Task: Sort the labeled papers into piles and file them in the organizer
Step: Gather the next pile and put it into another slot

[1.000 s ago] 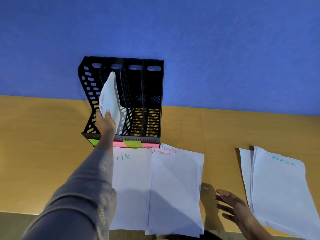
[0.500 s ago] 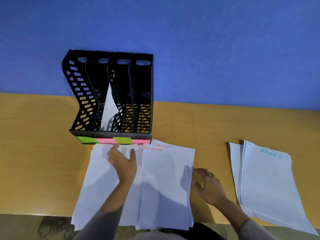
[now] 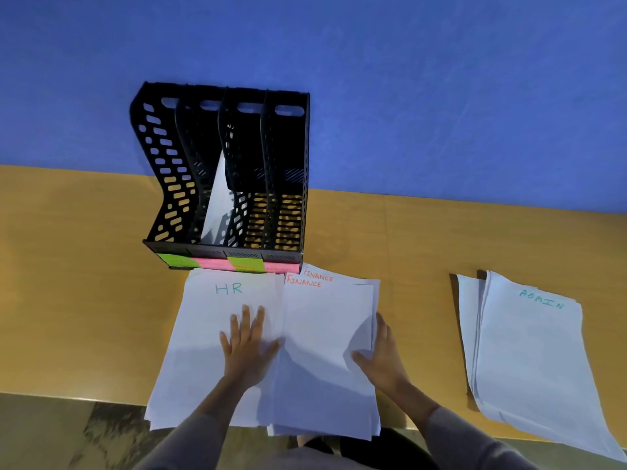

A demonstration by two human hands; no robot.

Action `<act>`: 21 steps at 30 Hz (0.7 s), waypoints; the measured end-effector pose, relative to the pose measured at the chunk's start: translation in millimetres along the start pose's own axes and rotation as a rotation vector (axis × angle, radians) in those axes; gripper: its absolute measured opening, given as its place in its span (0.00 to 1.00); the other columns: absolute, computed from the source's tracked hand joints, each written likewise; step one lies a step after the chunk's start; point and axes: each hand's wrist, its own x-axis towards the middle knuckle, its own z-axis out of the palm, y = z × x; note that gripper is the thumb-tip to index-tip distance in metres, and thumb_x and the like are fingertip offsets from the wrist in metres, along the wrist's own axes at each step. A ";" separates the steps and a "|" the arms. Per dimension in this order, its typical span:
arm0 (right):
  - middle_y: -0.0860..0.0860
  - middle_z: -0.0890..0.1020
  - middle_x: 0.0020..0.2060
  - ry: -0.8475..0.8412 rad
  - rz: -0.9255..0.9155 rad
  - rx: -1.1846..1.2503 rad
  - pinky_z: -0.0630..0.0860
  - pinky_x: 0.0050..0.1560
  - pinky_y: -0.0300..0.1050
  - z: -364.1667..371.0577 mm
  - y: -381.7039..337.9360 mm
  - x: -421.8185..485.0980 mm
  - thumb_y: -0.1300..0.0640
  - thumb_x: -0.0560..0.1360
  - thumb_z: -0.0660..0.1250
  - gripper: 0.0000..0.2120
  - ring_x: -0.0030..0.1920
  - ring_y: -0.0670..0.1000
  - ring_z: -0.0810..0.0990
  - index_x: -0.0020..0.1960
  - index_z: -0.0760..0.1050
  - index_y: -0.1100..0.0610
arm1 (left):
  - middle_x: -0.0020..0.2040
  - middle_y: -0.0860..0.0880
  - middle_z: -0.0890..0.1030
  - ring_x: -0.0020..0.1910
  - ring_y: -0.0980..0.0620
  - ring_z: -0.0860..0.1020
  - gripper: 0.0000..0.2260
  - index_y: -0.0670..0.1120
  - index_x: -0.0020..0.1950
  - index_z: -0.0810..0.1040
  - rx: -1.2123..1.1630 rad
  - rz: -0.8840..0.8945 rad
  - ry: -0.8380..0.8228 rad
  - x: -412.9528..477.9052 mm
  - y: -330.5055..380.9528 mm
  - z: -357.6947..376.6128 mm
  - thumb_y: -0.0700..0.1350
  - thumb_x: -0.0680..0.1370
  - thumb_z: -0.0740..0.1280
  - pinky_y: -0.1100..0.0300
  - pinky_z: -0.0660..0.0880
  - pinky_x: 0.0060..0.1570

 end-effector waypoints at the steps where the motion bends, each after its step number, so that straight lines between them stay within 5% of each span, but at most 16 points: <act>1: 0.53 0.67 0.70 0.020 0.011 0.129 0.71 0.67 0.56 1.4 -1.9 0.0 0.59 0.70 0.74 0.43 0.70 0.54 0.67 0.77 0.53 0.57 | 0.78 0.49 0.33 0.77 0.43 0.34 0.47 0.56 0.77 0.35 0.004 -0.002 -0.005 0.0 0.3 0.8 0.79 0.62 0.33 0.39 0.37 0.72; 5: 0.45 0.80 0.50 0.123 0.208 0.410 0.80 0.42 0.46 0.5 -9.8 3.0 0.63 0.69 0.74 0.30 0.47 0.45 0.81 0.68 0.67 0.56 | 0.76 0.50 0.29 0.76 0.44 0.31 0.47 0.55 0.74 0.29 0.014 -0.005 -0.019 1.5 0.6 2.9 0.78 0.61 0.29 0.39 0.35 0.72; 9: 0.56 0.82 0.48 0.093 0.272 0.283 0.79 0.43 0.56 6.8 -14.3 -5.7 0.66 0.69 0.67 0.12 0.47 0.60 0.81 0.52 0.78 0.60 | 0.75 0.51 0.27 0.75 0.44 0.30 0.45 0.56 0.73 0.28 0.007 -0.004 -0.040 3.8 -2.0 4.5 0.78 0.63 0.31 0.38 0.35 0.71; 13: 0.55 0.66 0.63 0.119 0.211 0.105 0.75 0.59 0.52 30.7 -19.2 -17.8 0.63 0.69 0.68 0.28 0.59 0.59 0.71 0.69 0.70 0.57 | 0.73 0.50 0.26 0.76 0.43 0.31 0.44 0.56 0.74 0.29 0.030 -0.005 -0.042 5.0 -2.7 6.8 0.77 0.63 0.30 0.38 0.36 0.71; 15: 0.55 0.65 0.64 0.086 0.228 0.217 0.79 0.50 0.46 33.0 -25.9 -16.7 0.65 0.68 0.68 0.35 0.57 0.55 0.72 0.73 0.63 0.54 | 0.72 0.51 0.24 0.76 0.43 0.31 0.44 0.56 0.74 0.29 0.030 -0.004 -0.045 5.7 -3.0 7.6 0.77 0.64 0.31 0.38 0.36 0.71; 18: 0.52 0.76 0.55 0.116 0.267 0.367 0.73 0.29 0.33 29.1 -22.8 -11.0 0.68 0.67 0.68 0.33 0.46 0.48 0.78 0.69 0.62 0.52 | 0.72 0.51 0.23 0.75 0.43 0.31 0.43 0.56 0.73 0.28 0.033 -0.003 -0.038 5.9 -4.6 8.9 0.77 0.64 0.31 0.38 0.35 0.71; 21: 0.47 0.79 0.47 0.153 0.341 0.405 0.70 0.28 0.35 20.9 -12.8 -5.7 0.65 0.71 0.71 0.29 0.40 0.44 0.77 0.68 0.64 0.56 | 0.74 0.51 0.25 0.75 0.43 0.30 0.42 0.57 0.73 0.27 0.034 -0.003 -0.032 6.4 -4.6 9.9 0.77 0.65 0.32 0.38 0.35 0.71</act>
